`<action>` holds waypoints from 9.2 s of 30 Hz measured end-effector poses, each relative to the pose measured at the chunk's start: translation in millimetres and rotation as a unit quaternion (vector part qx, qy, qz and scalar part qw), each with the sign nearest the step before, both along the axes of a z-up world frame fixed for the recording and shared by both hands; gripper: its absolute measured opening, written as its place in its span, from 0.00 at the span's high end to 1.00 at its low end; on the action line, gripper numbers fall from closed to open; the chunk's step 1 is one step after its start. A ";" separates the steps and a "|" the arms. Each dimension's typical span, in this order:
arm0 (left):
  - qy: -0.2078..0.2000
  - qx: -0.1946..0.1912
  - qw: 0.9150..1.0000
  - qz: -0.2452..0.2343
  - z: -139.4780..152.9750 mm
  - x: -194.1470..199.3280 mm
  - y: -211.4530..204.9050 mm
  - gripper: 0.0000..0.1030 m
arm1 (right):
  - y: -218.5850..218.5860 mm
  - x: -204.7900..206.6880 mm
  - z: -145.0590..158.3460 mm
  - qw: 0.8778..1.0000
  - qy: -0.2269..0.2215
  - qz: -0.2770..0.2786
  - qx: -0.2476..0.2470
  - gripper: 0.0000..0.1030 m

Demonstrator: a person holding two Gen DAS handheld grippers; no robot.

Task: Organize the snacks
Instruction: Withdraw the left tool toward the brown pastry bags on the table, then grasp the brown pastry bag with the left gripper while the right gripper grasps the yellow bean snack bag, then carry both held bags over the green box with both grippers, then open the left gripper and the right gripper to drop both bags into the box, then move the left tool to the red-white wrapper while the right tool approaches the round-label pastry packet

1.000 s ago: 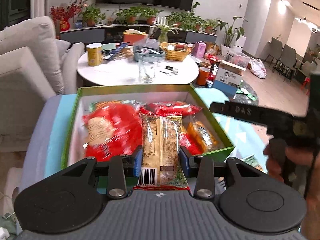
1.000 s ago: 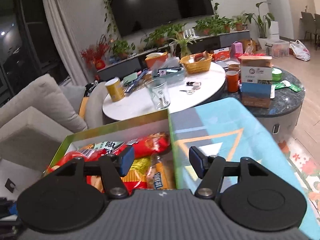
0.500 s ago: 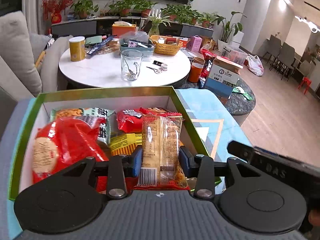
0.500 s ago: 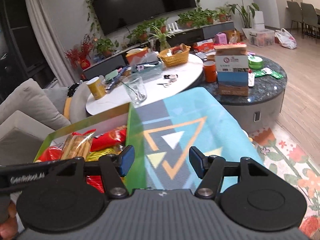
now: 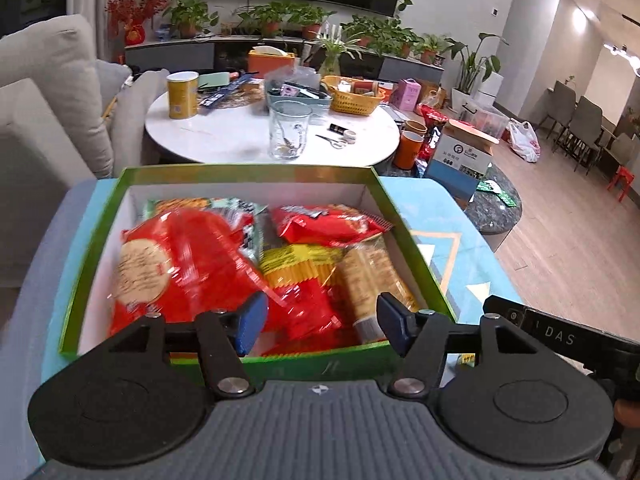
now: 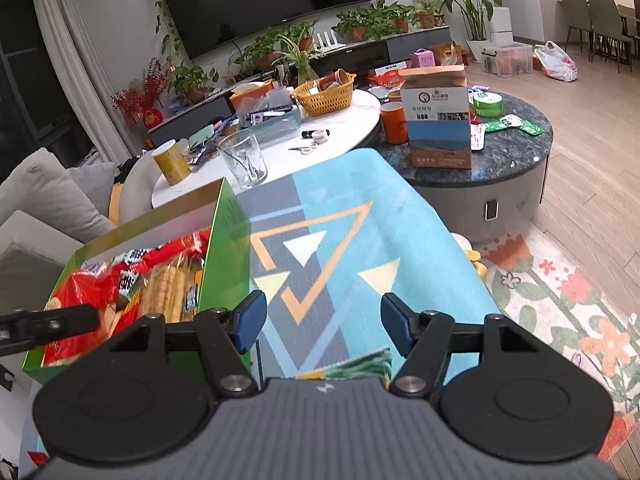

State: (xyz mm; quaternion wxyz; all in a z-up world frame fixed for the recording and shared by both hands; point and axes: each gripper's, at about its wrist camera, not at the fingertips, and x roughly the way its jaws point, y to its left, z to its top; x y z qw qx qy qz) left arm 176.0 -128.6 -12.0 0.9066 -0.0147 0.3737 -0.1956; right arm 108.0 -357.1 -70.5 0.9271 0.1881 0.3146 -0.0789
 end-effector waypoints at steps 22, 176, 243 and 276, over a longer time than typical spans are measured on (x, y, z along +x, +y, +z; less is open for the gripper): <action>0.071 0.096 0.992 0.045 -23.8 -56.5 39.9 0.39 | 23.2 -21.8 -28.0 0.993 0.078 0.051 -0.066 0.34; 0.007 0.138 0.989 0.049 42.7 67.8 51.5 0.51 | 120.1 89.7 59.4 0.981 0.021 0.193 -0.017 0.34; 0.052 0.135 0.986 0.085 28.1 35.9 83.5 0.43 | 124.1 43.4 64.9 0.983 0.014 0.183 -0.014 0.34; 0.128 0.092 0.984 0.081 -39.3 -70.7 92.1 0.41 | 154.4 -20.2 29.4 0.971 0.050 0.232 -0.006 0.34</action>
